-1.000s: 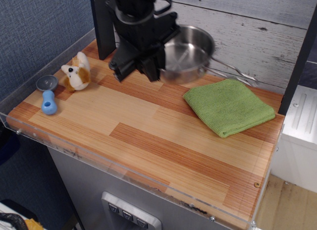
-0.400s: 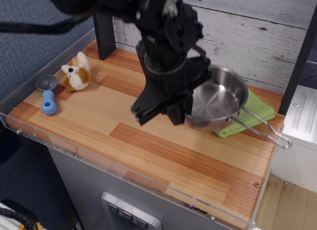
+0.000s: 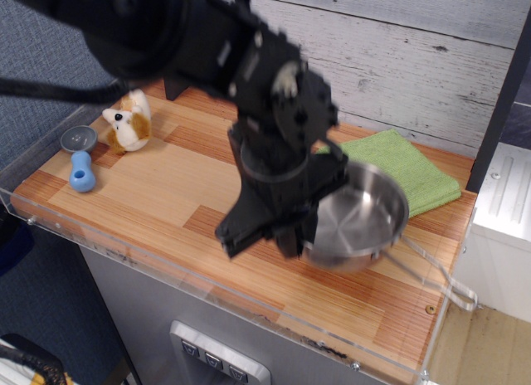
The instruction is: Put the pan under the green cloth.
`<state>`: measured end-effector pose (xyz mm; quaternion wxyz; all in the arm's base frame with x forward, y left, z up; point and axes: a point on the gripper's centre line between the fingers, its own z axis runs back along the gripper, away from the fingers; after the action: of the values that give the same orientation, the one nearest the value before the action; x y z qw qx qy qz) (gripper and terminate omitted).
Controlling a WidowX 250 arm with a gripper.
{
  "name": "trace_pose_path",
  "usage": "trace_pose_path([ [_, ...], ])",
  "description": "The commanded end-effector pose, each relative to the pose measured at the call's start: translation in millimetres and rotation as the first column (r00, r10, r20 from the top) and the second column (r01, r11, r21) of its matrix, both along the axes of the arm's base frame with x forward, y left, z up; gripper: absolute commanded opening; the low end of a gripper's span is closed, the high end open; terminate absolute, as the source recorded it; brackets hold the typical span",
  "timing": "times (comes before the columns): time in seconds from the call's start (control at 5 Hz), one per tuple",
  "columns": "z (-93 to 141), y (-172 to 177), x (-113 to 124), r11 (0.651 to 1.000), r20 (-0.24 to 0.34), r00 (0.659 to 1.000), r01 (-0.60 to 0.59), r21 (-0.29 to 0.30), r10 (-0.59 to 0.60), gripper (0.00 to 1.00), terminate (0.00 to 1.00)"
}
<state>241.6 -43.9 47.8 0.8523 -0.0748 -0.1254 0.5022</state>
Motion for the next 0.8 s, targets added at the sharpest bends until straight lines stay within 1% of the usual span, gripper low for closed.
trace_pose_path([
  [0.0,-16.5,-5.2,-4.7,0.999,0.006,0.999,0.040,0.003,-0.040,0.00,0.00],
  [0.2,-18.7,-6.6,-3.0,0.999,0.005,0.999,0.043,0.018,-0.043,0.00,0.00],
  [0.4,-20.9,-4.7,-5.2,0.999,-0.014,1.000,0.028,0.022,-0.027,0.00,0.00],
  [0.6,-17.7,-1.3,-5.7,1.000,-0.042,0.999,0.005,0.022,-0.004,1.00,0.00],
])
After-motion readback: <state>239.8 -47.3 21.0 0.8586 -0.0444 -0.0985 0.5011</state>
